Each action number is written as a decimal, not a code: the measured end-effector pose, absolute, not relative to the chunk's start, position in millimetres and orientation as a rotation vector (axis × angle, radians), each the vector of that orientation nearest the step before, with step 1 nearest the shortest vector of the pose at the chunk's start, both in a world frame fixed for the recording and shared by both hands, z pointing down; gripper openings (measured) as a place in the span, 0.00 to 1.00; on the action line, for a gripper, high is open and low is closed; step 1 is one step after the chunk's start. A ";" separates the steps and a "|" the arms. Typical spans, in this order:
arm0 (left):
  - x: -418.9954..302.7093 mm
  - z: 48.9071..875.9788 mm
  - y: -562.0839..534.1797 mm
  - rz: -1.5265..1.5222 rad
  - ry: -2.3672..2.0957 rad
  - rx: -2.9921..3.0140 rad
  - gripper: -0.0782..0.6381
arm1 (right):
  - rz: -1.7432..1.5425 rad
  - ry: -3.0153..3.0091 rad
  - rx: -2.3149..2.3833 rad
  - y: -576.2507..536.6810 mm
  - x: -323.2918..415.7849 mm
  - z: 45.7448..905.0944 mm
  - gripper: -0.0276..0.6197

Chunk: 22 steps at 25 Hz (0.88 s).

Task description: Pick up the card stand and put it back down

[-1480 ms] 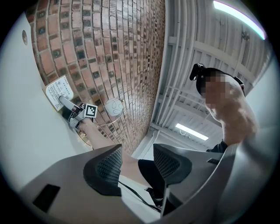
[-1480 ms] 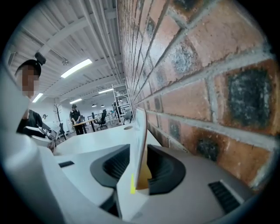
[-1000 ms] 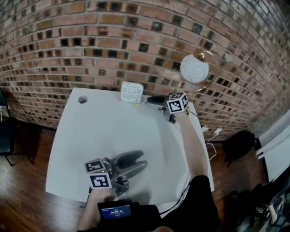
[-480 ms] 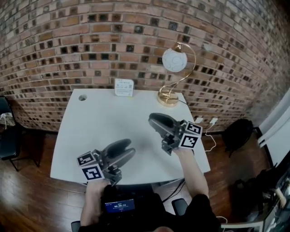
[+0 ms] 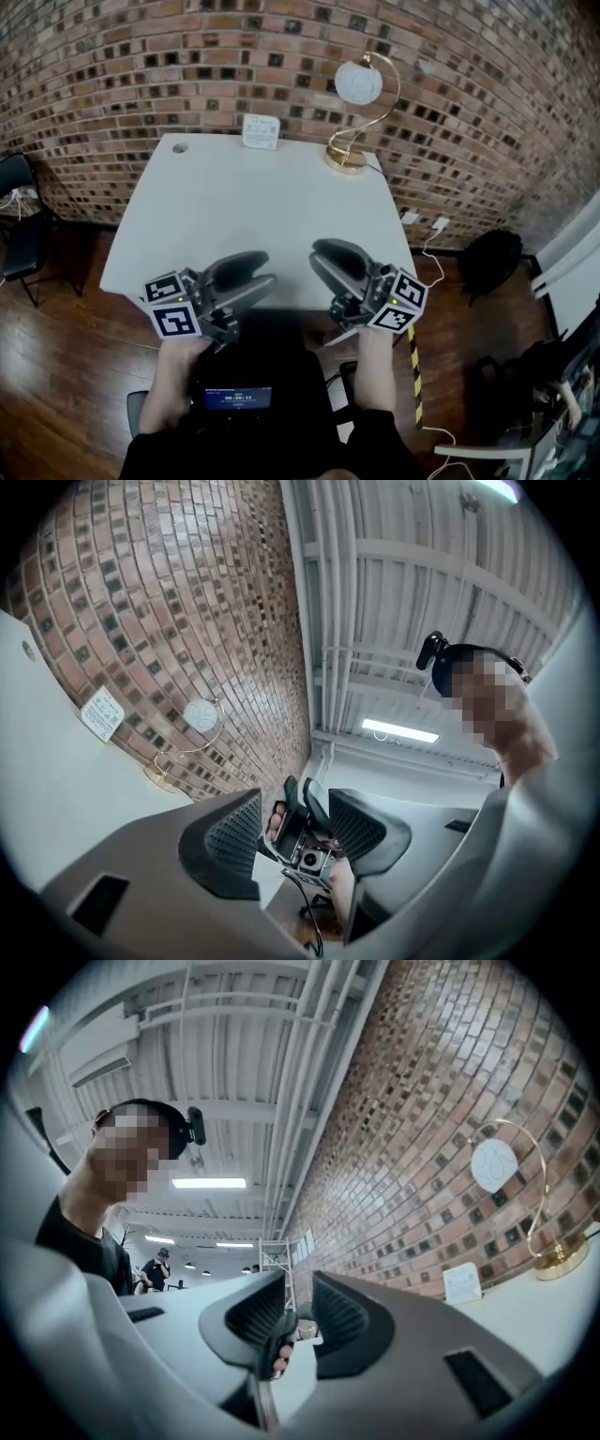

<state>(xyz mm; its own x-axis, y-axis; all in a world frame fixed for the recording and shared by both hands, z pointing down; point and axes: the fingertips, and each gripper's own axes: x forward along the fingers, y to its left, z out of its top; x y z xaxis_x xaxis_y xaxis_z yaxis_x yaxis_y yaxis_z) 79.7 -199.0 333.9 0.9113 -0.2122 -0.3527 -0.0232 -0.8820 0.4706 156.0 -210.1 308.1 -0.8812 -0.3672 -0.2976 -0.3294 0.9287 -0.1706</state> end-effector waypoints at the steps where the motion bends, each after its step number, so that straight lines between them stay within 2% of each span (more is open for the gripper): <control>1: 81.3 328.9 -191.0 -0.547 -0.174 2.622 0.41 | -0.142 2.752 -0.480 -197.1 154.0 301.7 0.21; 9: 79.6 318.5 -118.5 -0.548 -0.182 2.692 0.41 | -0.027 2.773 -0.343 -102.1 125.6 287.0 0.19; 22: 65.6 318.3 -42.3 -0.532 -0.132 2.723 0.41 | 0.042 2.829 -0.375 -26.6 96.7 287.1 0.19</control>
